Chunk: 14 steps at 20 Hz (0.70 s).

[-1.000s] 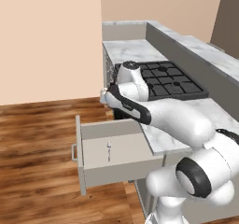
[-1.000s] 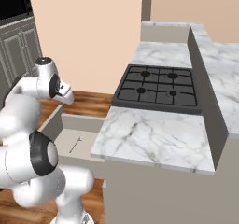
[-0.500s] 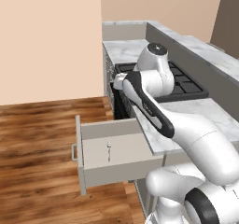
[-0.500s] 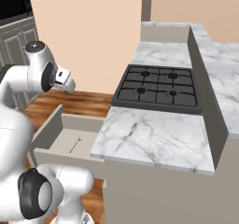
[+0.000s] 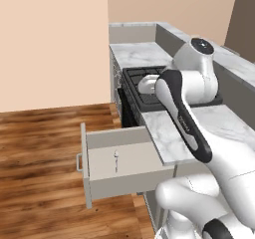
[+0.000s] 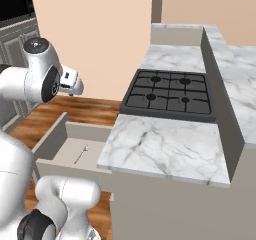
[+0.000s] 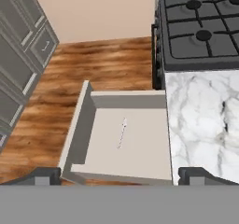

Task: Organize the utensils by type. Pick up the wooden spoons from the counter and place them in the open cabinet. Then pick up the metallic utensils from the counter and place them in the open drawer.

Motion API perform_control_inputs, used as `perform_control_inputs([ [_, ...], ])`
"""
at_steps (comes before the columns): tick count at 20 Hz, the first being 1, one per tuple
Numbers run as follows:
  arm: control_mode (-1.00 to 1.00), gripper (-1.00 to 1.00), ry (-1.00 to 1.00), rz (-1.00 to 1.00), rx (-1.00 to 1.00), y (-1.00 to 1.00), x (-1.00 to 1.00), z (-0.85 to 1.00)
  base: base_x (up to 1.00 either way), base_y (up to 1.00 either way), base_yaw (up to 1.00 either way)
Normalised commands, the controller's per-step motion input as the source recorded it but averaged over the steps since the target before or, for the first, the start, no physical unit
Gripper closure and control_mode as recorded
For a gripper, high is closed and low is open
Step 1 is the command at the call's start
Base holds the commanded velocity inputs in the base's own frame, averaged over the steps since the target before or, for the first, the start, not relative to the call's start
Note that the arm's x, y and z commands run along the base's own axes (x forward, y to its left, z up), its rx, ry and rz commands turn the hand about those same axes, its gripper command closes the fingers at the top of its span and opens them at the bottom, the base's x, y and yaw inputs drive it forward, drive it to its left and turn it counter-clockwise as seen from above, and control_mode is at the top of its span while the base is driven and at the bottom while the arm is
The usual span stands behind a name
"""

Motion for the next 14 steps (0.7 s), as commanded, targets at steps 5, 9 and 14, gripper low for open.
perform_control_inputs([
  [5, -1.0, -1.0, -0.19, 0.1, -0.11, -0.31, -0.52, -0.13, 0.0, 0.0, 0.0],
  [9, -1.0, -1.0, -0.19, -0.06, -0.1, -0.37, -0.62, 0.09, 0.0, 0.0, 0.0],
  [14, -1.0, -1.0, -0.02, -0.07, -0.05, -0.23, -0.2, 0.09, 0.0, 0.0, 0.0],
])
